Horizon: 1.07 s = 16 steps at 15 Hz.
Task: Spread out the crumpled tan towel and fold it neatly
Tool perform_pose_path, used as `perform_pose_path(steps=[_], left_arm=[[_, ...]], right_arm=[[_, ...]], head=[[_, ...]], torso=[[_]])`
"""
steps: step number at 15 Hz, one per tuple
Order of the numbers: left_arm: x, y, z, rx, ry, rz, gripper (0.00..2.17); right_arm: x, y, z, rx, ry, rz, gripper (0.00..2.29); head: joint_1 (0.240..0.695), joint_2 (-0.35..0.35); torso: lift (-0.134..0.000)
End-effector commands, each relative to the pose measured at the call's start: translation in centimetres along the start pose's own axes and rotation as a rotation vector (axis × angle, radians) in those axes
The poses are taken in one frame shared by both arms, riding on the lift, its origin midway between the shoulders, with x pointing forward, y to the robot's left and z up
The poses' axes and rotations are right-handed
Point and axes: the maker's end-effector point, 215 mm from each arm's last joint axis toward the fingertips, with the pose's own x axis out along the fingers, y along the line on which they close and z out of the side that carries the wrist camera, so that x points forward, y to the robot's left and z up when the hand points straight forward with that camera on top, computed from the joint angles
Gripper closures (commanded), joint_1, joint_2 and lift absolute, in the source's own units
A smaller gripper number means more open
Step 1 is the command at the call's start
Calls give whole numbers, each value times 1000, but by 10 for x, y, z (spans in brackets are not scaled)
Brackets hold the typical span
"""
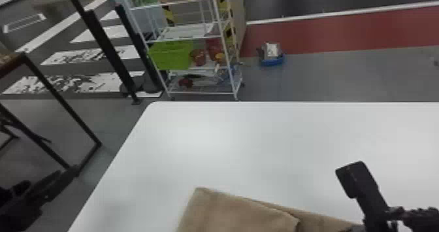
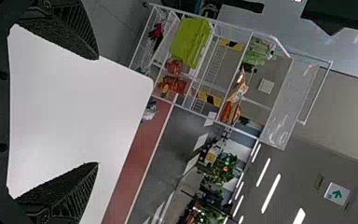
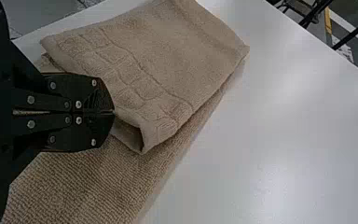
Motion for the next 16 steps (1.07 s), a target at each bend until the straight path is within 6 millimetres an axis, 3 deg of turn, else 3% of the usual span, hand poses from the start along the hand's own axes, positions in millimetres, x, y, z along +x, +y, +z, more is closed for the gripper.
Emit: perform_pose_path(steps=[1, 9, 16], left_arm=[[0, 0, 0, 0, 0, 1, 76], [-1, 0, 0, -2, 3, 1, 76], [0, 0, -1, -4, 4, 6, 76]], right_arm=[[-1, -2, 0, 13, -3, 2, 1237], [-27, -30, 27, 42, -78, -36, 1237], [-27, -10, 13, 26, -71, 2, 1237]], head=[[695, 350], [695, 350], [695, 350]], torso=[[-122], [-122], [-122]])
